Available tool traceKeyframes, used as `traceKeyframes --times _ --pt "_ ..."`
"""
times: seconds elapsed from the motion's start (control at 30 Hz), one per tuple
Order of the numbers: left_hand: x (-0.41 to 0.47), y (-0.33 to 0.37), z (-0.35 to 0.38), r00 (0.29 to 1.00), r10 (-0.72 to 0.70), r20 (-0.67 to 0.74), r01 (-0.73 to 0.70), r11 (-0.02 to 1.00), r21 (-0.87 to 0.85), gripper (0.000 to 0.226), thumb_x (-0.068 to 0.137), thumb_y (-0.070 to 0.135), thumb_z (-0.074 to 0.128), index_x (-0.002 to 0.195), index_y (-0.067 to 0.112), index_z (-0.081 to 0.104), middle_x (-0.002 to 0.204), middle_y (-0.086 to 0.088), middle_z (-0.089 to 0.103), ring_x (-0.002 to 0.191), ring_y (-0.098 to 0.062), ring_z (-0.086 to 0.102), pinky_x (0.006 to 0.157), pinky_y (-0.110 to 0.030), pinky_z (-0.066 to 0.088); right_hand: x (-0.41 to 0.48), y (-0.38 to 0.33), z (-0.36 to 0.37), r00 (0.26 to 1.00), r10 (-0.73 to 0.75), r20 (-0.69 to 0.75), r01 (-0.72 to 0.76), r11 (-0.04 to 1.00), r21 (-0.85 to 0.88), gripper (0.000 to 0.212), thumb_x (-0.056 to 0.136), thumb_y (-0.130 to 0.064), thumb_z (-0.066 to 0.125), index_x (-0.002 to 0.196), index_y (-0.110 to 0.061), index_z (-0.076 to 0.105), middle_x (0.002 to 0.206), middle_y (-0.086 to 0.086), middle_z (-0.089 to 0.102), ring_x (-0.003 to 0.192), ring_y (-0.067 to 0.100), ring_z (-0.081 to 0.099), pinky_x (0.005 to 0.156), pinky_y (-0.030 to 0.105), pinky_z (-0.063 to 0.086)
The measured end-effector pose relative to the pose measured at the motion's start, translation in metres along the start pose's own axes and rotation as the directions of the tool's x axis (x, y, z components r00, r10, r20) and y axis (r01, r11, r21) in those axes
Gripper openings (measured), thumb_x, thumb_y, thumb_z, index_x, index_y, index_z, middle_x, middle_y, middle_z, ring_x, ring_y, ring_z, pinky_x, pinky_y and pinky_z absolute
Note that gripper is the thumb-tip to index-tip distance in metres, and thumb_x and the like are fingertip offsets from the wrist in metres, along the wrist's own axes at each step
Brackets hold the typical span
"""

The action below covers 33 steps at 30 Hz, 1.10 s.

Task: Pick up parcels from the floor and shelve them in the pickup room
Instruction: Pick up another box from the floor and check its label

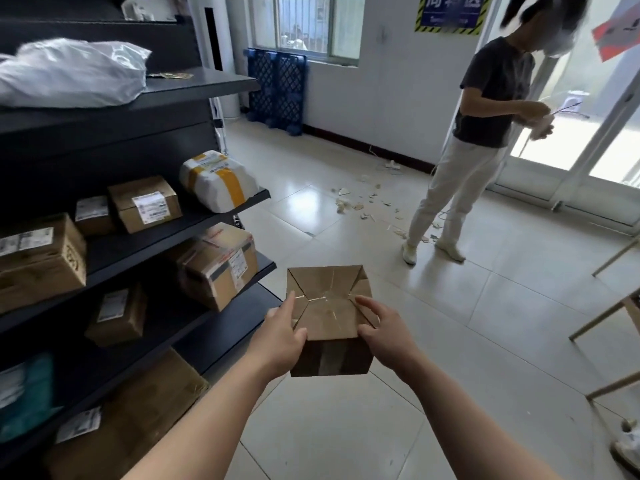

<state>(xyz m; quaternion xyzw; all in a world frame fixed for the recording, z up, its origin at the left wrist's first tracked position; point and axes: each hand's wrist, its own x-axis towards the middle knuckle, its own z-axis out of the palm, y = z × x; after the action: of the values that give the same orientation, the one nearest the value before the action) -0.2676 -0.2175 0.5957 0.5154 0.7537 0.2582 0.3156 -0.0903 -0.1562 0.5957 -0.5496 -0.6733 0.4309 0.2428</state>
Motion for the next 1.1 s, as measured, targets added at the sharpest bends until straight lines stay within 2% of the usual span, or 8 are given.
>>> traceKeyframes --times 0.13,0.2,0.3,0.4,0.57,0.67,0.83,1.1 --pt "-0.011 -0.011 -0.006 1.0 0.007 0.013 -0.007 1.0 -0.016 0.074 0.094 0.02 0.052 0.149 0.041 0.007 0.144 -0.003 0.036 0.097 -0.006 0.045 0.081 -0.024 0.042 0.003 -0.003 0.011 0.998 -0.024 0.059 0.027 0.998 -0.05 0.067 0.079 0.001 0.05 0.137 -0.031 0.046 0.132 0.004 0.043 0.114 0.014 0.044 0.1 0.026 0.042" --pt "-0.014 -0.017 -0.01 1.0 0.006 0.001 -0.006 1.0 -0.027 0.076 0.093 0.018 0.054 0.148 0.043 0.008 0.145 -0.002 0.032 0.099 -0.008 0.047 0.082 -0.023 0.044 0.002 -0.006 0.017 0.995 -0.002 0.105 0.008 0.998 -0.061 0.07 0.081 0.002 0.047 0.139 -0.035 0.04 0.128 0.004 0.037 0.106 0.013 0.043 0.076 0.012 0.047" --pt "-0.02 -0.024 -0.017 0.999 -0.011 -0.03 0.01 0.999 -0.037 0.078 0.092 0.015 0.057 0.147 0.045 0.01 0.144 -0.002 0.027 0.106 -0.011 0.053 0.089 -0.026 0.046 0.0 -0.013 0.026 0.99 0.003 0.141 0.004 0.999 -0.046 0.074 0.082 0.005 0.045 0.141 -0.039 0.035 0.124 0.001 0.032 0.089 0.01 0.045 0.052 0.012 0.047" --pt "-0.026 -0.032 -0.025 0.998 -0.013 -0.066 0.012 1.0 -0.011 0.077 0.092 0.017 0.057 0.147 0.046 0.01 0.141 -0.004 0.028 0.091 -0.006 0.05 0.085 -0.024 0.049 -0.005 -0.023 0.04 0.989 0.006 0.146 0.0 0.999 -0.044 0.075 0.083 0.005 0.044 0.141 -0.042 0.032 0.125 0.003 0.03 0.082 0.006 0.047 0.054 0.013 0.047" --pt "-0.041 -0.058 -0.042 0.994 -0.074 -0.086 0.076 0.997 0.021 0.078 0.091 0.02 0.057 0.145 0.049 0.009 0.138 -0.005 0.024 0.096 -0.016 0.055 0.091 -0.034 0.053 -0.019 -0.04 0.069 0.985 0.012 0.174 -0.011 1.0 -0.006 0.078 0.082 0.006 0.044 0.14 -0.045 0.031 0.123 0.002 0.026 0.082 0.018 0.056 0.055 0.018 0.053" --pt "-0.051 -0.074 -0.059 0.992 -0.083 -0.098 0.087 0.996 0.037 0.081 0.088 0.021 0.058 0.144 0.051 0.008 0.139 -0.002 0.021 0.1 -0.02 0.057 0.093 -0.038 0.051 -0.028 -0.052 0.09 0.981 -0.005 0.196 0.009 1.0 -0.02 0.085 0.08 0.009 0.048 0.142 -0.046 0.027 0.138 0.002 0.017 0.098 0.023 0.054 0.056 0.015 0.052" --pt "-0.07 -0.098 -0.082 0.989 -0.093 -0.114 0.1 0.993 0.057 0.097 0.085 0.018 0.063 0.138 0.06 -0.006 0.154 -0.002 0.007 0.115 -0.027 0.054 0.093 -0.039 0.053 -0.043 -0.074 0.122 0.973 -0.098 0.21 0.104 0.994 -0.02 0.094 0.075 0.013 0.047 0.143 -0.046 0.022 0.141 -0.002 0.021 0.114 0.022 0.048 0.08 0.031 0.057" --pt "-0.105 -0.132 -0.117 0.964 -0.087 -0.25 0.104 0.993 0.057 0.113 0.082 0.015 0.069 0.132 0.062 -0.021 0.14 -0.005 0.019 0.105 -0.026 0.059 0.093 -0.04 0.053 -0.07 -0.106 0.166 0.964 -0.096 0.247 0.111 0.993 -0.048 0.101 0.084 0.005 0.052 0.137 -0.062 -0.002 0.123 -0.004 0.024 0.102 0.023 0.046 0.05 0.018 0.053"
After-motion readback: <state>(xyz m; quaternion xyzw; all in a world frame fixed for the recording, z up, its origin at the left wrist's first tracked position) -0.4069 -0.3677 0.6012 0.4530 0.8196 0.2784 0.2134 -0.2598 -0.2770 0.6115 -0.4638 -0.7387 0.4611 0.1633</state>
